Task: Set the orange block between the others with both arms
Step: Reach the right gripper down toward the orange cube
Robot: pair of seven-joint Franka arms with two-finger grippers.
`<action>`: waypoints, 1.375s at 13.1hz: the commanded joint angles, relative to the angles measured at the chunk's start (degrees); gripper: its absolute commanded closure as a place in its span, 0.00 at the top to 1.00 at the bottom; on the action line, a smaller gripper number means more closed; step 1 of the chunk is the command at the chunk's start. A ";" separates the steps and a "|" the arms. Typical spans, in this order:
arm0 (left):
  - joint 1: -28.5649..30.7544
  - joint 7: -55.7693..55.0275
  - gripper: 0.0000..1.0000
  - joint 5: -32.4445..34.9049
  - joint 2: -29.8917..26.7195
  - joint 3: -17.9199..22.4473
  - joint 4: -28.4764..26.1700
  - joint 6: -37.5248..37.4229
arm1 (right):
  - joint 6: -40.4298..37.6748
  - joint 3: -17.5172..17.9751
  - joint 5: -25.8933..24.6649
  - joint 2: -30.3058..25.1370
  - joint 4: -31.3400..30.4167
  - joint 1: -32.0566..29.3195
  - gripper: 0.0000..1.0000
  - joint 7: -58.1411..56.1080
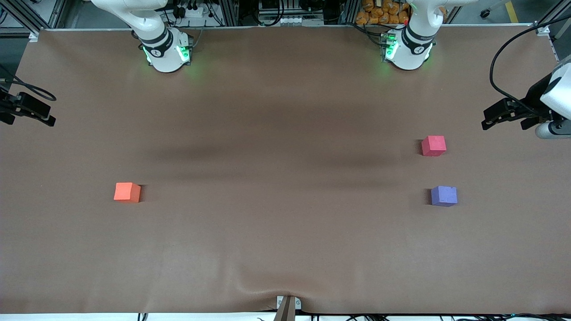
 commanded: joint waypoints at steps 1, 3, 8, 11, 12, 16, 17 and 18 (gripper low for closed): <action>0.00 -1.25 1.00 -0.77 0.06 -0.18 0.69 -0.90 | -0.24 0.37 0.35 0.71 1.19 -0.32 1.00 1.38; 0.00 -1.25 1.00 -0.77 0.24 -0.27 0.69 -0.98 | -0.33 0.37 0.35 1.07 1.19 -0.32 1.00 1.38; -0.44 -0.98 1.00 -0.59 0.41 -0.53 1.39 -0.98 | -0.59 0.37 0.26 1.76 1.19 -0.76 1.00 1.38; -0.44 -0.99 1.00 -0.59 0.67 -0.44 1.39 -0.98 | -0.15 0.28 -0.09 5.88 1.19 -1.02 1.00 1.38; -0.53 -0.90 1.00 -0.59 0.68 -0.44 1.39 -0.98 | -0.15 0.19 -0.44 8.34 1.28 -1.29 1.00 1.30; 0.09 -0.98 1.00 -0.59 1.29 -0.36 2.71 -0.98 | 0.90 0.19 -0.79 13.01 1.11 -1.82 1.00 0.59; 0.09 -0.73 1.00 -0.59 1.55 -0.27 2.62 -0.98 | 0.90 0.19 -1.06 13.98 1.11 -1.82 1.00 0.50; 0.26 -0.29 1.00 -0.76 1.73 -0.01 2.71 -0.98 | 0.90 0.19 -2.02 14.51 1.02 -1.90 1.00 0.59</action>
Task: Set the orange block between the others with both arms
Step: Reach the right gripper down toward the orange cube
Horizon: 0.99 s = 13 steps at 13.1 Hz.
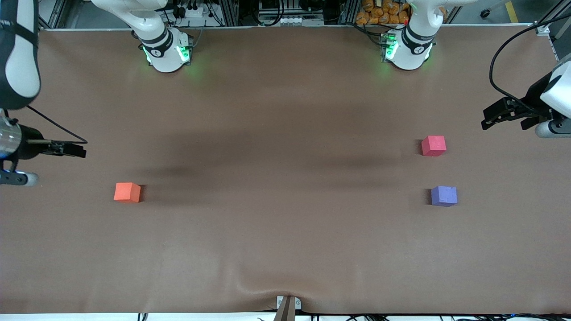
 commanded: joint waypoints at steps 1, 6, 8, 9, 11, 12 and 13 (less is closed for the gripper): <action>0.44 -0.11 1.00 -1.03 1.54 0.28 1.97 -0.91 | -0.66 0.67 -2.16 2.28 1.27 -0.88 1.00 0.00; 0.27 -0.46 1.00 -0.68 1.55 0.28 1.70 -1.18 | 3.64 0.76 -6.65 8.34 1.27 -0.26 1.00 -4.80; 0.53 -0.28 1.00 -0.68 1.55 0.28 1.70 -1.18 | 9.33 0.85 -5.86 10.37 0.83 -0.70 1.00 -5.89; 1.14 -0.11 1.00 -0.68 1.55 0.19 1.70 -1.18 | 10.75 0.85 -4.90 11.42 0.57 -0.88 1.00 -5.89; 1.15 -0.19 1.00 -0.68 1.55 0.28 1.70 -1.18 | 12.43 0.85 -0.61 14.40 0.39 -1.49 1.00 -5.98; 1.15 -0.28 1.00 -0.68 1.55 0.28 1.79 -1.18 | 14.18 0.85 0.11 15.81 -0.04 -2.02 1.00 -5.98; 1.15 -0.28 1.00 -0.68 1.55 0.28 1.79 -1.18 | 16.63 0.85 0.38 16.17 -1.79 -2.02 1.00 -5.89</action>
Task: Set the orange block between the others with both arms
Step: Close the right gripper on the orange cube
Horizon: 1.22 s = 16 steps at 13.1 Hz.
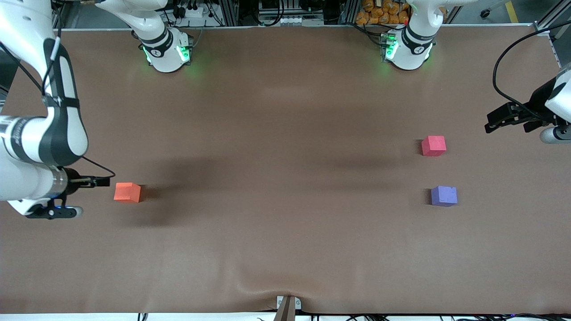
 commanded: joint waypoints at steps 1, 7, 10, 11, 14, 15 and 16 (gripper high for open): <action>0.28 -0.28 1.00 -0.68 0.59 -0.09 1.58 -1.17 | 5.87 0.65 1.80 1.47 -3.74 -1.52 1.00 -1.09; 0.19 -0.28 1.00 -0.68 0.68 -0.18 1.49 -1.17 | 21.01 0.74 3.02 2.88 -14.04 -2.75 1.00 -1.08; 0.28 -0.28 1.00 -0.68 0.68 -0.18 1.58 -1.17 | 21.63 0.74 5.40 3.32 -14.31 -2.66 1.00 -1.09; 0.28 -0.19 1.00 -0.68 0.68 -0.18 1.49 -1.17 | 21.81 0.74 6.02 3.49 -14.31 -2.66 1.00 -1.09; 0.28 -0.28 1.00 -0.68 0.68 -0.18 1.49 -1.17 | 23.83 0.74 6.11 4.90 -14.49 -2.40 1.00 -1.09; 0.28 -0.28 1.00 -0.68 0.68 -0.18 1.49 -1.17 | 23.92 0.74 6.11 5.08 -14.40 -2.22 1.00 -1.09; 0.28 -0.19 1.00 -0.68 0.68 -0.18 1.49 -1.17 | 24.09 0.74 6.11 5.08 -14.40 -2.22 1.00 -1.09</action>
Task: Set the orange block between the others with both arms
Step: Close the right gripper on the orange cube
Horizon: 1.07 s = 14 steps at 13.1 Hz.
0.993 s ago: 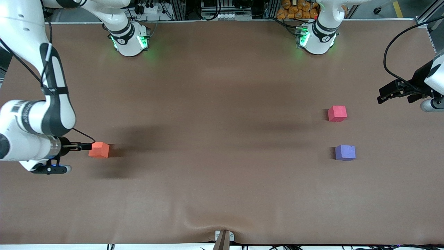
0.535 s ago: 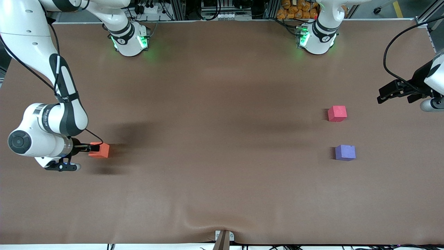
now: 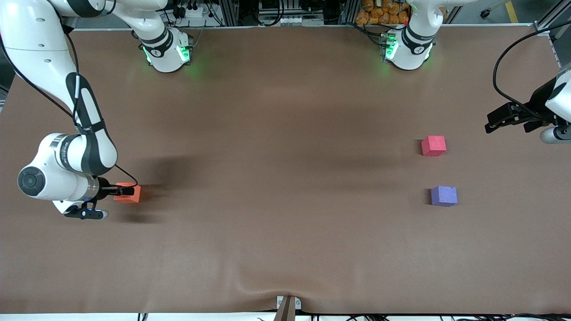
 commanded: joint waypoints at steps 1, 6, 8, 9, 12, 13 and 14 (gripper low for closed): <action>0.38 -0.19 1.00 -0.68 0.63 -0.15 1.42 -1.14 | 1.31 0.42 1.04 0.51 -0.25 -0.23 1.00 -1.06; 0.38 -0.28 1.00 -0.68 0.63 -0.14 1.42 -1.14 | 1.67 0.42 1.04 0.95 -0.16 -0.23 0.06 -1.06; 0.38 -0.37 1.00 -0.68 0.71 -0.15 1.42 -1.14 | 1.58 0.42 0.96 0.87 -0.08 -0.14 0.00 -1.15; 0.38 -0.28 1.00 -0.68 0.71 -0.06 1.42 -1.14 | 1.32 0.51 0.87 0.34 0.10 -0.06 0.00 -1.24; 0.38 -0.19 1.00 -0.68 0.80 -0.14 1.42 -1.14 | 0.09 0.60 0.87 -3.51 0.45 1.87 0.00 -1.24; 0.38 -0.19 1.00 -0.68 0.89 -0.06 1.33 -1.14 | 0.09 0.60 0.78 -5.44 0.45 2.49 0.00 -1.24; 0.38 -0.19 1.00 -0.68 1.06 -0.14 1.24 -1.14 | -0.96 0.60 0.78 -7.72 0.54 2.84 0.00 -1.07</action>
